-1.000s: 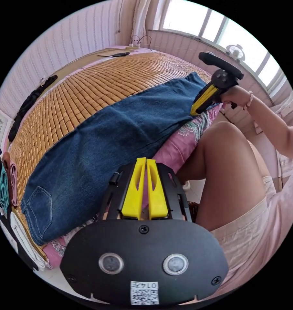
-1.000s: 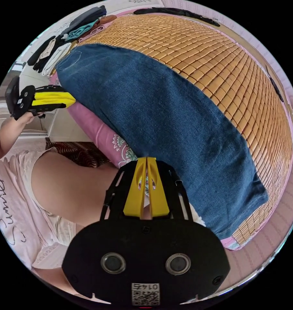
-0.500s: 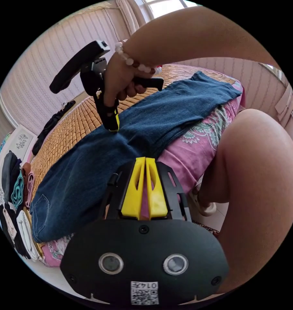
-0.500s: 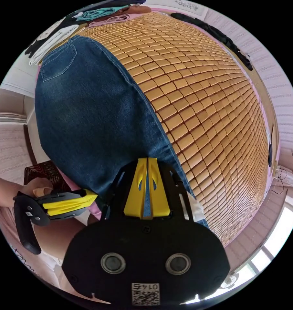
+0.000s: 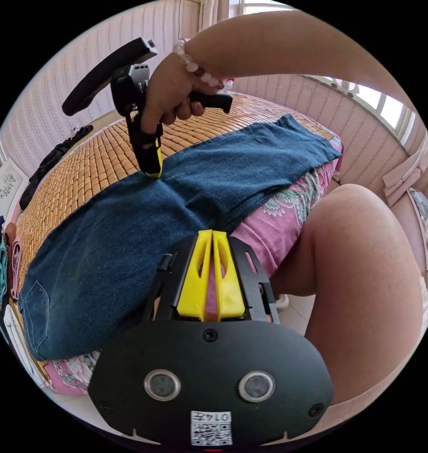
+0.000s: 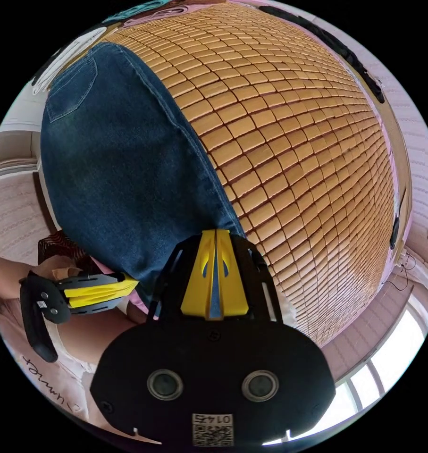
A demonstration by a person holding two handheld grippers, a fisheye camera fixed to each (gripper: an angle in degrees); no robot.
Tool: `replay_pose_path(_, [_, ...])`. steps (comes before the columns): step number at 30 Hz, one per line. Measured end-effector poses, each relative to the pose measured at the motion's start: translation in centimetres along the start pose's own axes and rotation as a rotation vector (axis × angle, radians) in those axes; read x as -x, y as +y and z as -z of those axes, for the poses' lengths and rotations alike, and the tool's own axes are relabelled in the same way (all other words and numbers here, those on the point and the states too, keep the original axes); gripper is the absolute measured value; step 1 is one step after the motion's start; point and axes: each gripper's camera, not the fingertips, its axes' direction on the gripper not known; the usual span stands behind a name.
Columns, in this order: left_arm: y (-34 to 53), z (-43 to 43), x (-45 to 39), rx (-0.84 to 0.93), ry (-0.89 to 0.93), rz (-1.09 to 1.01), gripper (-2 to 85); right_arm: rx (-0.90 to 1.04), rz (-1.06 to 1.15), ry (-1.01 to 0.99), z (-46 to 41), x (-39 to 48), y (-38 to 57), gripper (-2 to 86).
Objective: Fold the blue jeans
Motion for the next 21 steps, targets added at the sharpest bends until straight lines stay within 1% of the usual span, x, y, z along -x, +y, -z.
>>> replay_pose_path(3, [-0.9,-0.9,-0.1,0.019,0.017,0.002,-1.0,0.058,0.048,0.024,-1.1,0.3,-0.6,-0.4])
replay_pose_path(7, [-2.5,-2.4,0.0,0.065,0.074,0.01,-1.0,0.115,0.019,-0.007,-3.1,-0.2,-1.0,-0.5])
replay_pose_path(11, [-3.9,-3.7,-0.5,0.104,0.094,-0.008,-1.0,0.105,0.0,-0.012,-5.0,-0.3,0.3,-0.6])
replay_pose_path(17, [-6.4,-6.0,-1.7,0.161,0.12,-0.028,-1.0,-0.007,-0.057,-0.013,-8.8,-0.2,5.0,-0.7])
replay_pose_path(20, [-7.8,-7.0,-3.0,0.202,0.089,-0.057,-1.0,-0.139,-0.133,-0.029,-11.0,-0.1,9.1,-0.7])
replay_pose_path(21, [-8.5,-7.4,-3.3,0.224,0.092,-0.038,-1.0,-0.223,-0.176,-0.059,-11.8,-0.3,11.5,-0.8])
